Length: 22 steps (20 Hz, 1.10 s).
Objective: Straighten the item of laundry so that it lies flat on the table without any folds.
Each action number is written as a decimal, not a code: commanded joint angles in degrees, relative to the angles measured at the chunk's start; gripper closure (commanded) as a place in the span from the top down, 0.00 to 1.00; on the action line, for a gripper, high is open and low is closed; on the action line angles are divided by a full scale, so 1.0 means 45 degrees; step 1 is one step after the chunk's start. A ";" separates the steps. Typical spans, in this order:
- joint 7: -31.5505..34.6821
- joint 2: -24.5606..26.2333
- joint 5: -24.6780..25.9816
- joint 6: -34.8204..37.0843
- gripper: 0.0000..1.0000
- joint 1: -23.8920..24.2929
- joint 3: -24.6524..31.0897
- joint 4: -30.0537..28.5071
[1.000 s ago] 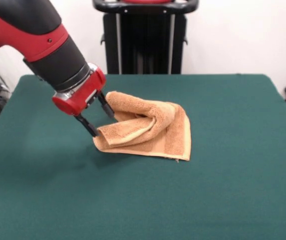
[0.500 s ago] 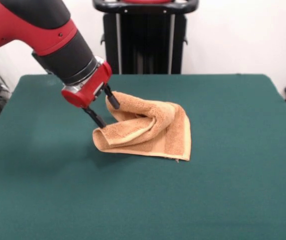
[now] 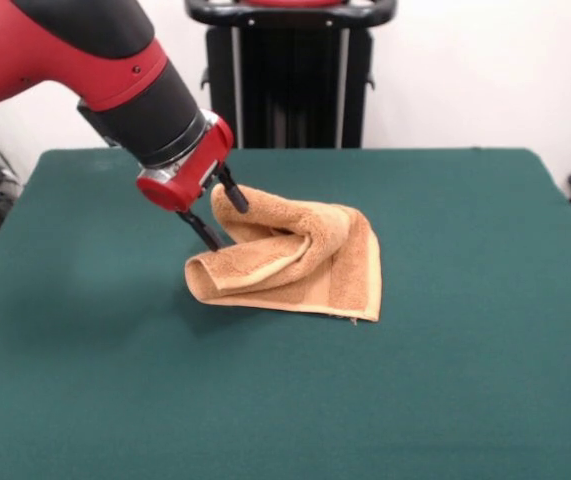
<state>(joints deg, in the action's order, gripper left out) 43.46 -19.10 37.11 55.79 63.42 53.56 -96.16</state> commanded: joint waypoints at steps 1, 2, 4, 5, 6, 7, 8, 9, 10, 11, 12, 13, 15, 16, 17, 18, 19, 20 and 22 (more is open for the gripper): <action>-0.1248 0.0422 0.0463 -0.0192 1.00 -0.0642 -0.0396 -0.0454; -0.1350 0.0444 0.0493 -0.0147 1.00 -0.0621 -0.0412 -0.0385; -0.1483 0.0514 0.0514 -0.0138 1.00 -0.0597 -0.0394 -0.0287; -0.1519 0.0521 0.0530 -0.0132 1.00 -0.0594 -0.0395 -0.0266; -0.1553 0.0528 0.0537 -0.0097 1.00 -0.0613 -0.0392 -0.0204; -0.1563 0.0516 0.0535 -0.0062 1.00 -0.0623 -0.0391 -0.0181; -0.1600 0.0525 0.0496 -0.0024 1.00 -0.0610 -0.0362 -0.0132; -0.1627 0.0531 0.0487 0.0010 1.00 -0.0619 -0.0354 -0.0098; -0.1691 0.0545 0.0486 0.0062 1.00 -0.0628 -0.0354 -0.0027; -0.1704 0.0543 0.0482 0.0085 1.00 -0.0637 -0.0352 -0.0007; -0.1732 0.0500 0.0493 0.0086 1.00 -0.0588 -0.0342 -0.0049; -0.1742 0.0486 0.0523 0.0091 1.00 -0.0594 -0.0361 -0.0044; -0.1789 0.0496 0.0602 0.0120 1.00 -0.0616 -0.0429 0.0017; -0.1818 0.0511 0.0638 0.0128 1.00 -0.0638 -0.0448 0.0073; -0.1835 0.0498 0.0673 0.0131 1.00 -0.0646 -0.0464 0.0097; -0.1853 0.0489 0.0701 0.0163 1.00 -0.0689 -0.0478 0.0165; -0.1863 0.0477 0.0712 0.0183 1.00 -0.0698 -0.0485 0.0194; -0.1921 0.0481 0.0739 0.0221 1.00 -0.0720 -0.0499 0.0276; -0.1995 0.0511 0.0787 0.0137 1.00 -0.0707 -0.0467 0.0348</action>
<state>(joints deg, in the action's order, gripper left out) 43.46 -18.99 37.71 55.79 63.38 53.53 -96.15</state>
